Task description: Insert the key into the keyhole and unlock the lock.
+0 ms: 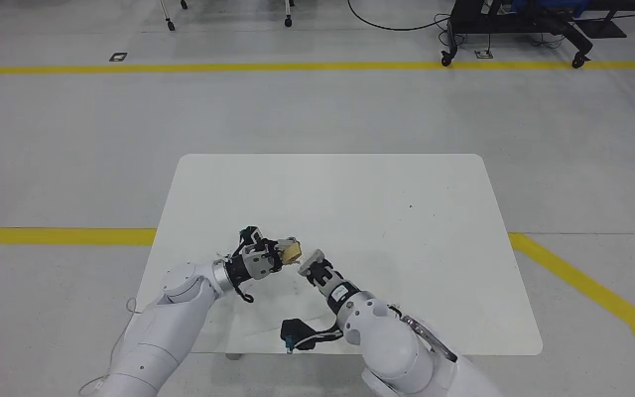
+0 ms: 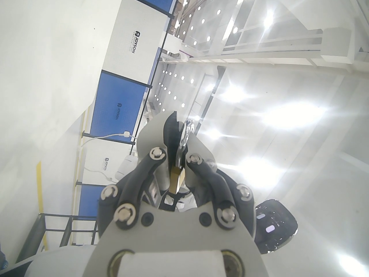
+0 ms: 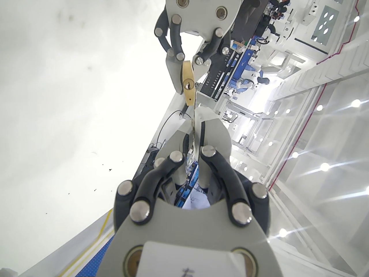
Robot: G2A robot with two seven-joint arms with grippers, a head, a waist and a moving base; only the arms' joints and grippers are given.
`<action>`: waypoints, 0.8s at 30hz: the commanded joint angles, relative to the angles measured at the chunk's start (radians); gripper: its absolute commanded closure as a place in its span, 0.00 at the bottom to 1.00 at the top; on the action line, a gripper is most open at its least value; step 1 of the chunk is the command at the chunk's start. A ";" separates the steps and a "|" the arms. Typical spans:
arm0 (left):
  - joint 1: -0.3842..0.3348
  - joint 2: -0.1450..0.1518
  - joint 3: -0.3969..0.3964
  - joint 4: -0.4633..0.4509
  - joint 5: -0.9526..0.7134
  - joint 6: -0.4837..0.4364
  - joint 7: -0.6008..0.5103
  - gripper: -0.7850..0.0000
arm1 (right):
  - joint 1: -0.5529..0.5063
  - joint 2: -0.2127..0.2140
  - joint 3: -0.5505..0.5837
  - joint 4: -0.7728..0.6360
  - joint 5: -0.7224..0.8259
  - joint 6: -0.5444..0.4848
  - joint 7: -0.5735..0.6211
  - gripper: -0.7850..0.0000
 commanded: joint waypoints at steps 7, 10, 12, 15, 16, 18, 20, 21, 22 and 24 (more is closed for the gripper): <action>0.041 0.007 -0.006 -0.081 0.084 0.091 0.233 1.00 | -0.006 0.000 0.006 0.004 -0.019 0.007 0.027 1.00; 0.090 0.014 -0.031 -0.197 0.090 0.132 0.351 1.00 | -0.027 -0.005 -0.024 -0.022 -0.118 -0.036 0.143 1.00; 0.122 0.016 -0.048 -0.274 0.076 0.160 0.406 1.00 | -0.036 -0.013 -0.036 -0.034 -0.132 -0.050 0.182 1.00; 0.163 0.017 -0.061 -0.363 0.051 0.202 0.477 1.00 | -0.034 -0.024 -0.052 -0.036 -0.133 -0.085 0.262 1.00; 0.175 0.016 -0.062 -0.387 0.034 0.210 0.492 1.00 | -0.031 -0.028 -0.062 -0.034 -0.133 -0.092 0.282 1.00; 0.191 0.015 -0.062 -0.417 0.019 0.229 0.516 1.00 | -0.027 -0.037 -0.077 -0.023 -0.133 -0.105 0.315 1.00; 0.200 0.014 -0.064 -0.429 0.009 0.238 0.540 1.00 | -0.021 -0.047 -0.097 -0.015 -0.133 -0.116 0.348 1.00; 0.202 0.014 -0.064 -0.433 0.006 0.239 0.548 1.00 | -0.018 -0.052 -0.104 -0.010 -0.133 -0.120 0.370 1.00; 0.204 0.014 -0.065 -0.434 0.005 0.239 0.556 1.00 | -0.016 -0.057 -0.115 -0.005 -0.133 -0.128 0.394 1.00; 0.205 0.013 -0.067 -0.432 0.004 0.240 0.565 1.00 | -0.009 -0.067 -0.135 0.006 -0.133 -0.136 0.438 1.00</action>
